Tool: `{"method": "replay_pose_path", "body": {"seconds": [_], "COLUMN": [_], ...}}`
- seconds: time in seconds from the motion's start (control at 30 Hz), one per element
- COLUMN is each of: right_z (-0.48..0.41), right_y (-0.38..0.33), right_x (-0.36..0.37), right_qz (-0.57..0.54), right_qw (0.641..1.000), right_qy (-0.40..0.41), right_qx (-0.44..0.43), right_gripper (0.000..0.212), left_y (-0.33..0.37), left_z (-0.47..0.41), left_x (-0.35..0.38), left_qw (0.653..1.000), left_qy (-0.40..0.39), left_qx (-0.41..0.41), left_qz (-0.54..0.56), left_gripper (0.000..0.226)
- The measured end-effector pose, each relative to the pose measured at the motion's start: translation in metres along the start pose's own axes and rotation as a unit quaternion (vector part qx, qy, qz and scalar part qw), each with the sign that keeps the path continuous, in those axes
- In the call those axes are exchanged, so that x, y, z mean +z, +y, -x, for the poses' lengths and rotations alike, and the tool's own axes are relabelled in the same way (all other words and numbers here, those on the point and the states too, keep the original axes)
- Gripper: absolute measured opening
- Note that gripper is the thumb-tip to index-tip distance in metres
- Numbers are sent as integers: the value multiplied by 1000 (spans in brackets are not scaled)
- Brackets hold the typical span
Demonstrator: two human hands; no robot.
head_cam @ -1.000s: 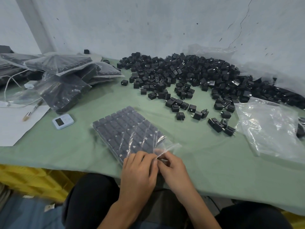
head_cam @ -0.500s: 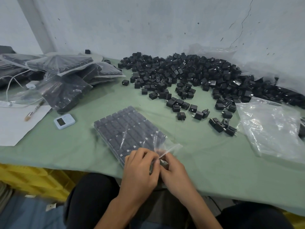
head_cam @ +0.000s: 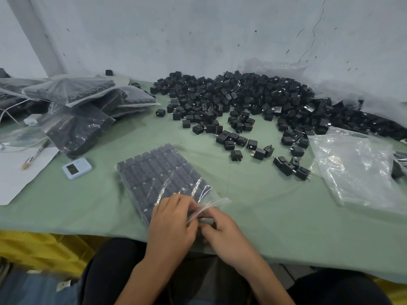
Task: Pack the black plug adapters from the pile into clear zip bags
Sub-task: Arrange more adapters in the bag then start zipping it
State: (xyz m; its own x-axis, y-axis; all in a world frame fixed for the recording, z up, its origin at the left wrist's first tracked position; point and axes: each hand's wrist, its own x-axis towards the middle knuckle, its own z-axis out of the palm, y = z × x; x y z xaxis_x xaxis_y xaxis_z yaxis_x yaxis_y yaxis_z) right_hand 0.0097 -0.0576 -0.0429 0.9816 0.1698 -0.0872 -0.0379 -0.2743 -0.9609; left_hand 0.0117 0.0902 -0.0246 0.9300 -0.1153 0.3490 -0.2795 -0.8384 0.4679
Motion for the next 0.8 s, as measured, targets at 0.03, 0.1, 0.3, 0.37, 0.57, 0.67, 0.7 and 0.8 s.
{"method": "replay_pose_path", "body": {"seconds": [0.03, 0.1, 0.3, 0.37, 0.57, 0.67, 0.7, 0.8], "right_z": [-1, -2, -1, -9, -76, -120, -132, -162], "right_y": [-1, -5, -27, -35, -49, -38, -33, -17], "right_x": [1, 3, -17, -42, -121, -139, -141, -141], "right_qz": [11, 31, 74, 81, 103, 220, 258, 348], "right_qw": [1000, 999, 991, 991, 989, 961, 950, 916], "right_qy": [-6, -23, -109, -100, 102, 163, 169, 184], "right_qx": [-2, -8, -31, -22, 5, 32, 45, 72], "right_gripper": [33, 31, 30, 31, 18, 17, 19, 24], "left_y": [-4, -10, -19, -20, -19, -21, -21, -23], "left_z": [0, -2, -4, -2, -3, -2, -2, -3], "left_x": [-1, -3, -6, -6, -6, -6, -6, -5], "left_qw": [1000, 1000, 1000, 1000, 1000, 1000, 1000, 1000], "left_qy": [0, -1, -4, -6, -19, -20, -19, -23], "left_qx": [-1, -1, 8, 14, 10, 8, 10, 17], "left_qz": [-2, -7, -12, -12, -6, 0, 2, 8], "left_gripper": [29, 30, 29, 25, 29, 29, 28, 26]}}
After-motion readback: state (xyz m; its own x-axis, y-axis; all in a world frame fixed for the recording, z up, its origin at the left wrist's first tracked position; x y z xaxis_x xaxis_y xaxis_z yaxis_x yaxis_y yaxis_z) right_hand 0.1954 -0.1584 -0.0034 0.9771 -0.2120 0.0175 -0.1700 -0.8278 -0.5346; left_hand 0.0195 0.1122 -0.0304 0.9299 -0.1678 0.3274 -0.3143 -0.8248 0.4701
